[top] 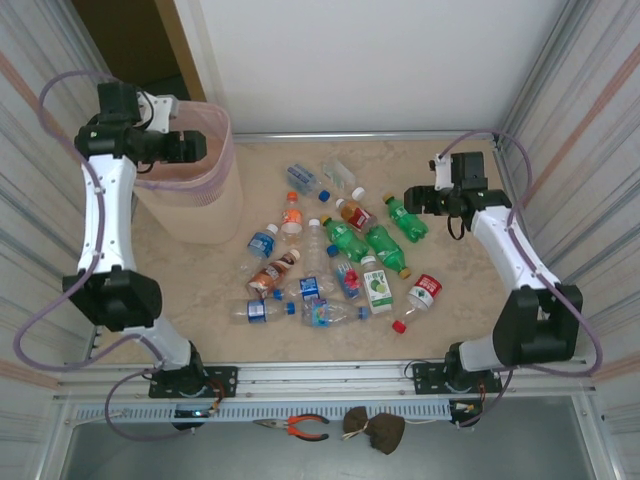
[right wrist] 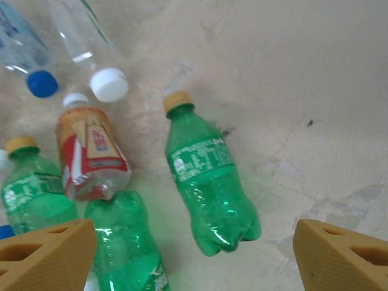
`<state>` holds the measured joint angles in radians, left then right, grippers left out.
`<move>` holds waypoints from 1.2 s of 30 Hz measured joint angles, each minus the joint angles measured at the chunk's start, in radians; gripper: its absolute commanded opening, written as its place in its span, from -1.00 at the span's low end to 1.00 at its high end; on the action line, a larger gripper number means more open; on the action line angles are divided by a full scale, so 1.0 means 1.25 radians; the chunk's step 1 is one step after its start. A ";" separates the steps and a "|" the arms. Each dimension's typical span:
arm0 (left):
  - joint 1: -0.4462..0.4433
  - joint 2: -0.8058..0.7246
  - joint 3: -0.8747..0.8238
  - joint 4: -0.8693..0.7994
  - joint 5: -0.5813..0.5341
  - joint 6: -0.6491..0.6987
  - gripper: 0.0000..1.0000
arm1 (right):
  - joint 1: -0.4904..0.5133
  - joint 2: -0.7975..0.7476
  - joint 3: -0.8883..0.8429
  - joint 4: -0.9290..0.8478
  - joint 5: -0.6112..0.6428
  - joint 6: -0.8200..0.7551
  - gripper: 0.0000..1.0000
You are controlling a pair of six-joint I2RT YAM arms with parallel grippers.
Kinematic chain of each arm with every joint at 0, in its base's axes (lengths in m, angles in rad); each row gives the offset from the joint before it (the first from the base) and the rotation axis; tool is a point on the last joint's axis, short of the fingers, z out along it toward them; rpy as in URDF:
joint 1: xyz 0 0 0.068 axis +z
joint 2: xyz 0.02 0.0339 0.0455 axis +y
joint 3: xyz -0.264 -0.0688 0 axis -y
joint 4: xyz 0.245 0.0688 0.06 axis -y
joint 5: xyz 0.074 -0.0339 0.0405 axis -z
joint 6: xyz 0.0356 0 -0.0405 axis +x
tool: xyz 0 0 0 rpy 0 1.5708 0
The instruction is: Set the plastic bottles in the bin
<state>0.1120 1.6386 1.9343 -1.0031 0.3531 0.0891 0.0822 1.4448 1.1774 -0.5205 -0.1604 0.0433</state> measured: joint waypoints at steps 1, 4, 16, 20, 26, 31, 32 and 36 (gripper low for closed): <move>0.000 -0.021 -0.021 0.014 0.013 -0.004 0.65 | 0.000 0.017 0.010 -0.010 0.000 -0.003 0.67; 0.000 -0.094 -0.102 0.070 0.060 -0.016 0.66 | 0.000 0.072 0.037 -0.041 0.002 -0.019 0.70; 0.000 -0.272 -0.326 0.307 0.233 -0.135 0.68 | 0.000 0.253 0.084 -0.105 0.009 -0.063 0.79; 0.000 -0.282 -0.344 0.353 0.266 -0.170 0.67 | 0.000 0.313 0.110 -0.109 0.009 -0.066 0.79; -0.001 -0.283 -0.360 0.391 0.289 -0.201 0.67 | 0.000 0.378 0.121 -0.111 0.009 -0.068 0.70; -0.001 -0.285 -0.397 0.412 0.290 -0.216 0.66 | 0.000 0.414 0.125 -0.111 0.007 -0.070 0.55; -0.001 -0.283 -0.398 0.413 0.291 -0.219 0.65 | 0.000 0.414 0.125 -0.111 0.005 -0.071 0.52; -0.009 -0.276 -0.401 0.428 0.291 -0.225 0.63 | -0.003 0.414 0.125 -0.111 0.005 -0.071 0.38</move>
<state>0.1013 1.2930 1.4330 -0.4686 0.7170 -0.1925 0.0788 1.9621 1.3338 -0.6594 -0.1535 -0.0456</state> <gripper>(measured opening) 0.825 0.723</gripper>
